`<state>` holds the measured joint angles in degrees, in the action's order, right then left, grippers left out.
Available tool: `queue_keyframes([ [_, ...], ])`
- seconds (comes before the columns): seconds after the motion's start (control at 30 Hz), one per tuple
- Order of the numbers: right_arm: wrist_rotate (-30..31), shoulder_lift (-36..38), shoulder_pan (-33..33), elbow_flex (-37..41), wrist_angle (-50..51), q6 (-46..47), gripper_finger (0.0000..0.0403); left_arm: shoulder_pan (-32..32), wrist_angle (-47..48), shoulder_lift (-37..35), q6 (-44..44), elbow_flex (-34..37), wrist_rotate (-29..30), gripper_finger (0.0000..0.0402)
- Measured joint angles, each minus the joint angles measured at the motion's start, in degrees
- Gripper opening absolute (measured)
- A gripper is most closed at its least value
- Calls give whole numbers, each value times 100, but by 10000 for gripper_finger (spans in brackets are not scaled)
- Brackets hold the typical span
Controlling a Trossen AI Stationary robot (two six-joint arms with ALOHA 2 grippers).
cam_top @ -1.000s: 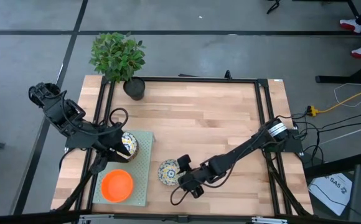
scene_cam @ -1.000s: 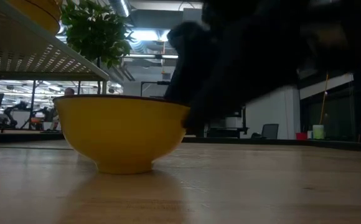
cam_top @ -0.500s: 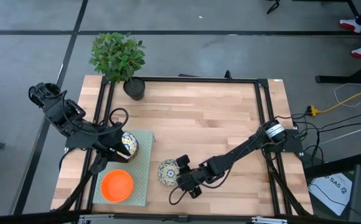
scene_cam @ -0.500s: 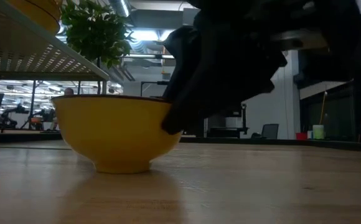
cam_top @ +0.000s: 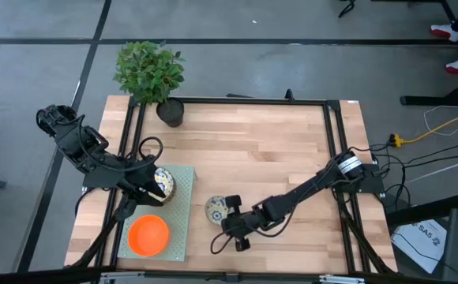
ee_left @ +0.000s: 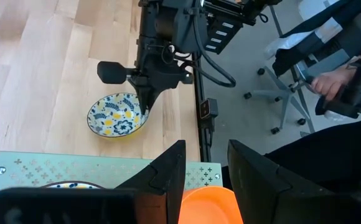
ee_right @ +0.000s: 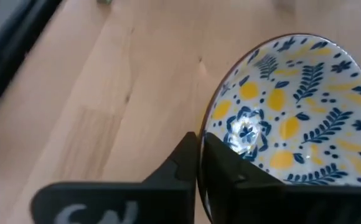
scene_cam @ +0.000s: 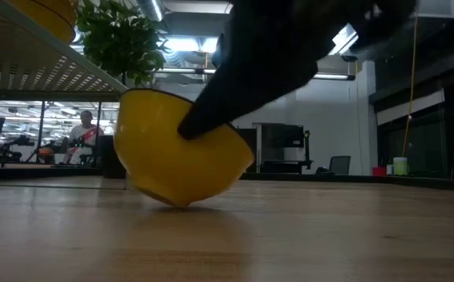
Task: Pick & Place Mini bowls
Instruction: Stack the patterned bowl on top of the patterned bowl on the shelf
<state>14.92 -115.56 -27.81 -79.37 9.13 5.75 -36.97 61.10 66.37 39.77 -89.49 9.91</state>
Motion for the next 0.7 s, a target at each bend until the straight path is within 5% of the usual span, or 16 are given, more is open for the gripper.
queue_keyframes([
  [0.37, -975, 110, 62, -376, 59, 1472, 11, -2, -7, 0, -151, 0, 0, 113],
  [0.7, -882, 1211, 215, -207, 1009, 1437, 11, -1, -11, 2, -206, 0, 2, 113],
])
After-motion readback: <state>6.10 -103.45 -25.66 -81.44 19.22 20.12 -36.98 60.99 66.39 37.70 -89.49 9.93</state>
